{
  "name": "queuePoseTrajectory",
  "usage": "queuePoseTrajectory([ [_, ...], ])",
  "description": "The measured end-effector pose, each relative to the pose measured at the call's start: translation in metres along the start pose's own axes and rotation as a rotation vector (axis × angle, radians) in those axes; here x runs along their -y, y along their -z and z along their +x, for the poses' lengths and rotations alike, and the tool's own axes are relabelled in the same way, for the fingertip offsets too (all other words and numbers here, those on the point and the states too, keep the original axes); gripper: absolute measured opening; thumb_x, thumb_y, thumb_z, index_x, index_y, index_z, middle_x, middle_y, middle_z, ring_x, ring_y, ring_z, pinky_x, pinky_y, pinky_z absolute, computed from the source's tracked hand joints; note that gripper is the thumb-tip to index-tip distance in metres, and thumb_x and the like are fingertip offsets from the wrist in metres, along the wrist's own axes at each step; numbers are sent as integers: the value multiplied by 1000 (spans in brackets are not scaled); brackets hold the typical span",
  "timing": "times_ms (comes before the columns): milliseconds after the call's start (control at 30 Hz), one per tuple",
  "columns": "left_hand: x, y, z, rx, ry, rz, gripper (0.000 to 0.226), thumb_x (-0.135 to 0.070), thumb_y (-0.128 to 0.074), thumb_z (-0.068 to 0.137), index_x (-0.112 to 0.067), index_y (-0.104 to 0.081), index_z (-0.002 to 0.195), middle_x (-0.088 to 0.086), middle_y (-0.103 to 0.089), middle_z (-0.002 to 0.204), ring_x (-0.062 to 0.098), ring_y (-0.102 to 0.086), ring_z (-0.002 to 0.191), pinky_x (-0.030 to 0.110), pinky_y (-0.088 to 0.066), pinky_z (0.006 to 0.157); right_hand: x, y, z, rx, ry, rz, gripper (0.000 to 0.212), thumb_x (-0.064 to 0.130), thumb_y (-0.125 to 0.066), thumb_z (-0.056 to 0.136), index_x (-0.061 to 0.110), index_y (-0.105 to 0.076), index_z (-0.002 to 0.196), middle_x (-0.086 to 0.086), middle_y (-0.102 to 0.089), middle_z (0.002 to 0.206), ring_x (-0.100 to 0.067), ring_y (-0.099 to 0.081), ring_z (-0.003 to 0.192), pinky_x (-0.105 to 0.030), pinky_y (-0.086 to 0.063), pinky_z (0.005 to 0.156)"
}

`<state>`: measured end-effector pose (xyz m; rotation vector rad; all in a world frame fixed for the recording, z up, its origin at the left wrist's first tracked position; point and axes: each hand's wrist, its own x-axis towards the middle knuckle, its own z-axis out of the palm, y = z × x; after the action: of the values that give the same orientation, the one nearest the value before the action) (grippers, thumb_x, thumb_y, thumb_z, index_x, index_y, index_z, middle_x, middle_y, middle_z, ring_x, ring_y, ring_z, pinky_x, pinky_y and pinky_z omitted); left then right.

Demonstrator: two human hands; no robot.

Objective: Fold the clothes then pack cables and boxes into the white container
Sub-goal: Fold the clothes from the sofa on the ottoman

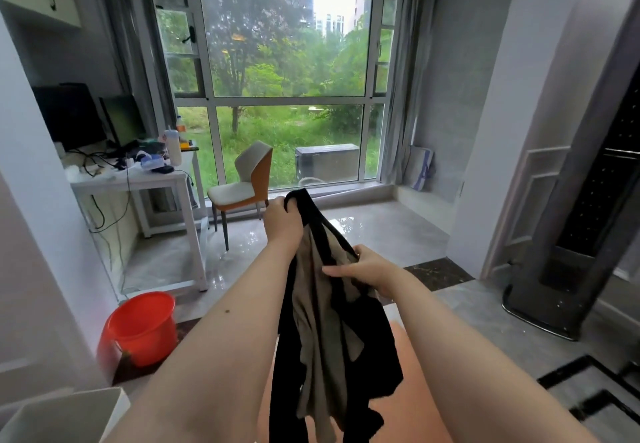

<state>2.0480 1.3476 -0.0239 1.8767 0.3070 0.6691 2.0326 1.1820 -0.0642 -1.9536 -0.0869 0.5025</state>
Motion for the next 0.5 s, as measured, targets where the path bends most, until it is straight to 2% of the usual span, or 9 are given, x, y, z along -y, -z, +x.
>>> queuePoseTrajectory([
  [67, 2, -3, -4, 9, -24, 12, 32, -14, -37, 99, -10, -40, 67, -2, -40, 63, 21, -41, 72, 30, -24, 57, -14, -7, 1, -115, 2, -137, 47, 13, -76, 72, 15, -45, 107, -7, -56, 107, -24, -59, 91, -30, -51, 66],
  [133, 3, -4, -5, 1, -43, 7, 27, -12, -36, 98, -6, -42, 73, -2, -39, 62, 21, -41, 72, 28, -25, 61, -25, -14, 4, -212, 4, -212, 25, 2, -62, 75, 14, -47, 90, -7, -53, 94, -24, -54, 83, -29, -46, 59],
  [233, 0, -5, -6, -6, -74, -13, 24, -12, -35, 98, -4, -45, 78, 2, -42, 66, 21, -41, 72, 29, -26, 59, -38, -21, 7, -277, 18, -289, 15, 0, -54, 77, 13, -50, 70, -6, -53, 81, -22, -51, 82, -30, -44, 67],
  [300, -2, -2, -5, -39, -77, -17, 24, -11, -34, 99, -4, -45, 79, 7, -46, 72, 21, -42, 74, 29, -28, 63, -42, -23, 8, -284, -16, -350, 16, -1, -51, 79, 11, -58, 70, -11, -57, 85, -23, -51, 84, -25, -39, 70],
  [367, -1, 2, -2, -97, -54, -8, 24, -12, -32, 99, -4, -49, 84, 12, -50, 83, 21, -44, 78, 30, -32, 67, -47, -22, 10, -323, -63, -433, 22, -2, -48, 80, 12, -55, 66, -11, -55, 86, -26, -54, 85, -23, -37, 70],
  [433, 2, 9, 3, -143, -21, -3, 24, -13, -32, 100, -4, -49, 86, 13, -50, 87, 22, -45, 81, 30, -32, 68, -54, -19, 12, -368, -124, -468, 21, -2, -47, 81, 11, -48, 65, -13, -54, 90, -30, -60, 91, -28, -45, 72],
  [500, 8, 18, 6, -177, 1, 28, 22, -13, -33, 100, -5, -46, 84, 12, -50, 86, 22, -44, 79, 28, -29, 67, -57, -18, 10, -362, -204, -439, 11, -1, -47, 82, 9, -46, 79, -19, -58, 100, -33, -64, 97, -35, -54, 76],
])
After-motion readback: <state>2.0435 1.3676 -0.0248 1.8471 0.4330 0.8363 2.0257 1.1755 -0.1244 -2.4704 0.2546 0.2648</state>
